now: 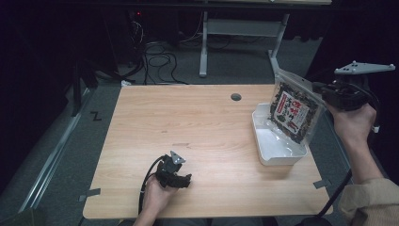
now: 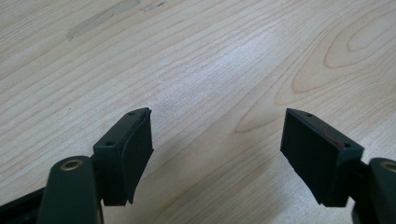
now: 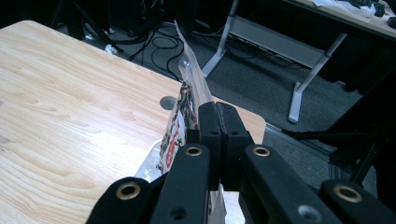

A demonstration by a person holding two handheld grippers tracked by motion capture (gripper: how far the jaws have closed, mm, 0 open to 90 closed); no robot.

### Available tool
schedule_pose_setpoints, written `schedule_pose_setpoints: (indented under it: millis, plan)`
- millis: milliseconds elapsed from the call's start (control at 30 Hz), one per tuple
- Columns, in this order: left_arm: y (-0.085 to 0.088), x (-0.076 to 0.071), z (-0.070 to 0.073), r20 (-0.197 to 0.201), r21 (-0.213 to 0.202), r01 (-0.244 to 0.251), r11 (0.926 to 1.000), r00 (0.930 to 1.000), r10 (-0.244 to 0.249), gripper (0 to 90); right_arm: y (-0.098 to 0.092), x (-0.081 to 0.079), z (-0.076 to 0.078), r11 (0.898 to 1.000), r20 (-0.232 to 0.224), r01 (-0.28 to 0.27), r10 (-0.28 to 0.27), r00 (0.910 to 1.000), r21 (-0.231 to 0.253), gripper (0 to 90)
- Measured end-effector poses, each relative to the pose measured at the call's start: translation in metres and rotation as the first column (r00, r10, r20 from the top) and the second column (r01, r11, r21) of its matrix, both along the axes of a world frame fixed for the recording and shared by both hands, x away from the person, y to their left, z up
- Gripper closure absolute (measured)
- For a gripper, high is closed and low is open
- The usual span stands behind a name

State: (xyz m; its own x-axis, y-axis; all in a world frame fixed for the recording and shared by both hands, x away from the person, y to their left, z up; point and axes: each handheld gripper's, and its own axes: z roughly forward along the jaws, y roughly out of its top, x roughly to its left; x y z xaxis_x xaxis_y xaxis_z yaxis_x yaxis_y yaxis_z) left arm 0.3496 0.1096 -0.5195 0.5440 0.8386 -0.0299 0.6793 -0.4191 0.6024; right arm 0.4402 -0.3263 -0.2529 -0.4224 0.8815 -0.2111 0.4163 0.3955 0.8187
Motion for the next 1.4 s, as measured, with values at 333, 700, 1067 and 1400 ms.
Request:
schedule_pose_setpoints:
  millis: [333,700,1067,1400]
  plan:
    - [0.000,0.000,0.000,0.002,0.000,-0.003,1.0000,1.0000,0.003,25.6,0.006,0.006,-0.016,1.000,-0.031,-0.008,0.008,0.9995,-0.003,90.0]
    - [0.001,0.000,0.000,0.004,0.002,-0.007,1.0000,1.0000,0.007,25.6,0.017,0.010,-0.026,1.000,-0.043,-0.016,0.015,0.9990,-0.013,90.0]
    - [0.002,-0.001,0.001,0.009,0.002,-0.008,1.0000,0.9999,0.008,25.5,0.024,0.015,-0.036,0.999,-0.053,-0.023,0.022,0.9984,-0.025,90.0]
    - [0.001,-0.001,0.001,0.008,0.000,-0.009,1.0000,0.9999,0.009,25.5,0.015,0.010,-0.048,0.999,-0.086,-0.038,0.037,0.9956,-0.019,90.0]
